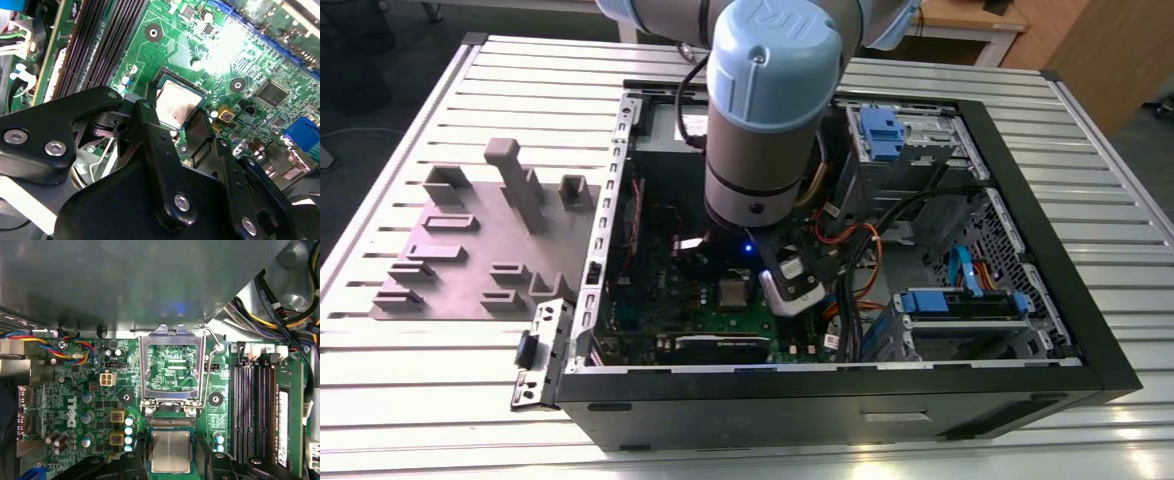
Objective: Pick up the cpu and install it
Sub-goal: 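Place the cpu into insertion slot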
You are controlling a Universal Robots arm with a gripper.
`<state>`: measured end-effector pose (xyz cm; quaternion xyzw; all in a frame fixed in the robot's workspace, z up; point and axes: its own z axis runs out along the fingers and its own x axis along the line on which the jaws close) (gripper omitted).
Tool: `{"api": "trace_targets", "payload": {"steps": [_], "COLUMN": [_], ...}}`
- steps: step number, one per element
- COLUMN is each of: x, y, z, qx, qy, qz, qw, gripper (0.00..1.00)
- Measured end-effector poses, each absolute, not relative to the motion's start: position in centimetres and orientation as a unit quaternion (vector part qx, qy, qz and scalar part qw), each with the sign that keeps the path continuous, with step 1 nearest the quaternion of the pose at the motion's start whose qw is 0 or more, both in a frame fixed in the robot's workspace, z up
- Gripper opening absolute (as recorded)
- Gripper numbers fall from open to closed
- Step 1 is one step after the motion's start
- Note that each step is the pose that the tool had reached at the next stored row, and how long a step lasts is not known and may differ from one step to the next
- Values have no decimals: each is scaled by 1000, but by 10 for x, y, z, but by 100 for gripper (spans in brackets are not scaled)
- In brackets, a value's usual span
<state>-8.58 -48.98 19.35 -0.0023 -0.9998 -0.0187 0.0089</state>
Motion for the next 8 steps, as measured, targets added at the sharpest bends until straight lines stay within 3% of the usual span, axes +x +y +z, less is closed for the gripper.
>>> {"api": "trace_targets", "payload": {"steps": [8], "x": [-87], "y": [-489], "z": [190], "qx": [-12], "qy": [-1000], "qz": [-19], "qw": [9], "gripper": [47]}}
